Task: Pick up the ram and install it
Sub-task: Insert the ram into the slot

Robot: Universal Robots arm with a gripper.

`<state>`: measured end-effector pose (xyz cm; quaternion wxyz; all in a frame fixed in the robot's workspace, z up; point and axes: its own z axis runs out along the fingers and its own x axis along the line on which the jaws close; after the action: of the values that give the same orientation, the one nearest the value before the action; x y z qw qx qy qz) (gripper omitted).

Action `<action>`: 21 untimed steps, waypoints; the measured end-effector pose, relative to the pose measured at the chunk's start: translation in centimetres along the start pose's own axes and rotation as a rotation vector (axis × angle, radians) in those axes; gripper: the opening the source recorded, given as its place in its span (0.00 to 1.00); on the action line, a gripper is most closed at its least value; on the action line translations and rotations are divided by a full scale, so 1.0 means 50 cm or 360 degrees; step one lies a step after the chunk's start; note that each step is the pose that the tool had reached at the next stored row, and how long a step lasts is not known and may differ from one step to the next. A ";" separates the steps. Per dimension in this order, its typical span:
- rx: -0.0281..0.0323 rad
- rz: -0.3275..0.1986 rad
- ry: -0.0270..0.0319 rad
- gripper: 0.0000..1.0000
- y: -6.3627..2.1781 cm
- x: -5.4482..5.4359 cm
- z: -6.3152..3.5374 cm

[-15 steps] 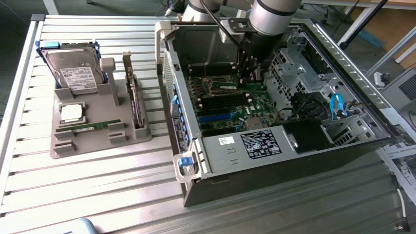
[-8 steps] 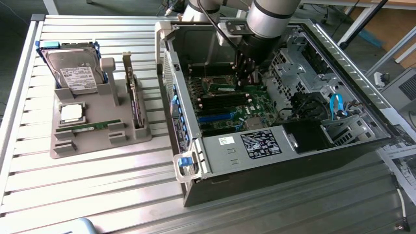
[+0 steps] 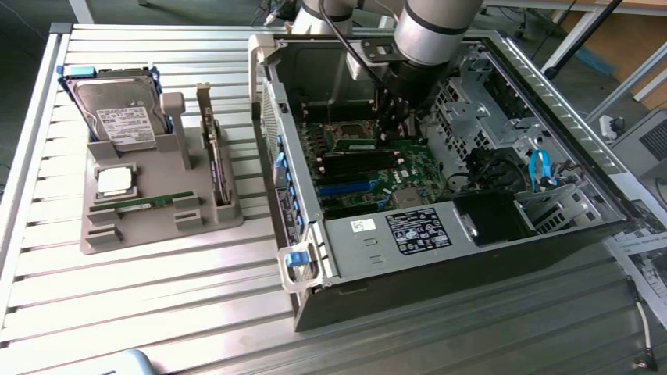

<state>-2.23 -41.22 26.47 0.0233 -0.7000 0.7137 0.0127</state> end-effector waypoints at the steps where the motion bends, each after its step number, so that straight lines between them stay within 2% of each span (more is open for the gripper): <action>1: 0.00000 0.0000 -0.00001 0.13 0.001 0.001 0.001; 21: -0.00005 -0.0009 0.00000 0.13 0.007 0.013 0.028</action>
<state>-2.56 -41.81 25.05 0.0233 -0.7021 0.7116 0.0127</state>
